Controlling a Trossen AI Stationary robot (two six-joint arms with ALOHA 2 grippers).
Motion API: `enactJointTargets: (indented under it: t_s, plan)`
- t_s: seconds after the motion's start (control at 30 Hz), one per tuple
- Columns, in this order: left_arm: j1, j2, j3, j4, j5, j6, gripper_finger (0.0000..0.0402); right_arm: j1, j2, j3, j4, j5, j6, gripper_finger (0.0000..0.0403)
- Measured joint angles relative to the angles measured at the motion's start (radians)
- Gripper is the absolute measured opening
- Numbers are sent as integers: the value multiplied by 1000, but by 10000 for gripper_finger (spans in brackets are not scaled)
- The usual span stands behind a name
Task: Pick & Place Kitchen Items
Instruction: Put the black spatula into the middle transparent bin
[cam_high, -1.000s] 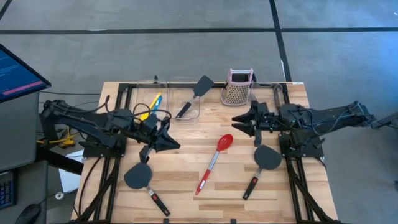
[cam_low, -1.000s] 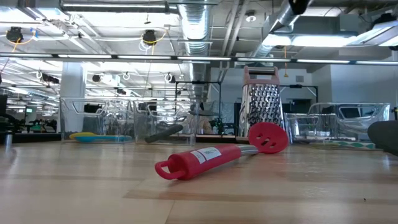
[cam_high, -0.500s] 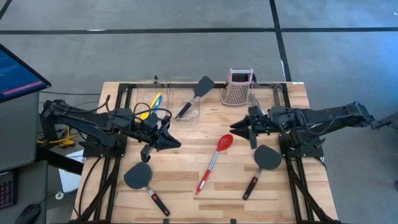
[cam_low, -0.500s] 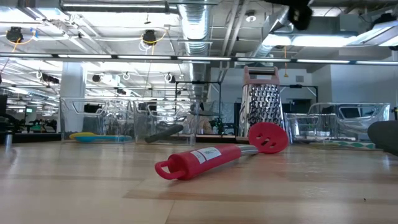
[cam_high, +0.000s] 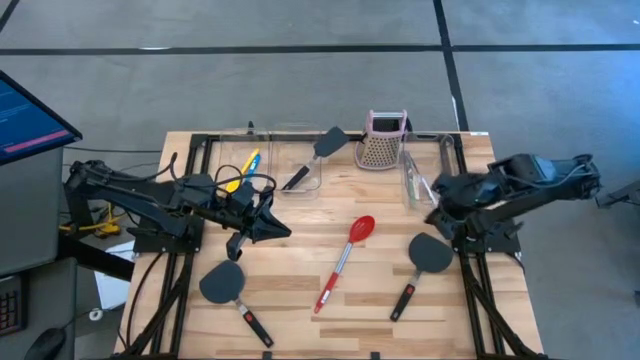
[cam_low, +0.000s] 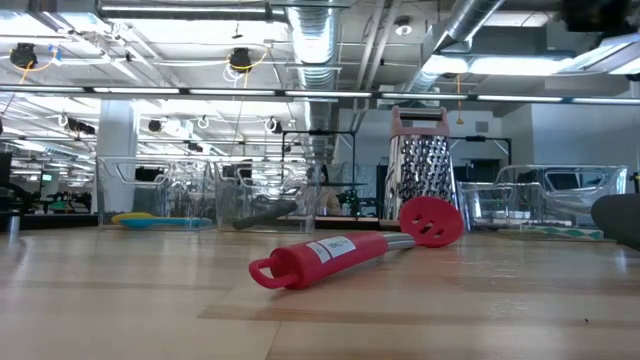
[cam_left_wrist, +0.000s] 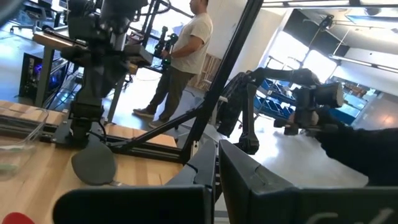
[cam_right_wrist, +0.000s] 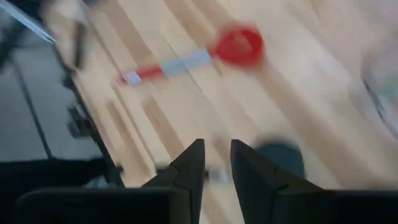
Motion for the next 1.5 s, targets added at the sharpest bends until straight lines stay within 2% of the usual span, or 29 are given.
enactJointTargets:
  t_s: [0.17, 0.33, 0.53, 0.73, 0.97, 1.13, 1.37, 1.5]
  plan:
    - [0, 0, 0, 0, 0, 0, 3, 35, 2, 9, -218, -71, 128, 72]
    - [0, 0, 0, 0, 0, 0, 3, 59, 27, 8, -303, -70, 84, 72]
    - [0, 0, 0, 0, 0, 0, 3, 45, 69, 8, -278, -15, 52, 72]
    - [0, 0, 0, 0, 0, 0, 3, 34, 130, -24, -271, -21, -7, 72]
    - [0, 0, 0, 0, 0, 0, 3, 23, 147, -212, -217, -177, -22, 72]
    - [0, 0, 0, 0, 0, 0, 3, 15, 105, -345, -105, -184, -22, 72]
    - [0, 0, 0, -1, 0, 0, 3, -59, 74, -450, -23, -182, -7, 73]
    - [0, 0, 0, -1, 0, 0, 3, -88, 82, -480, -10, -180, -26, 100]
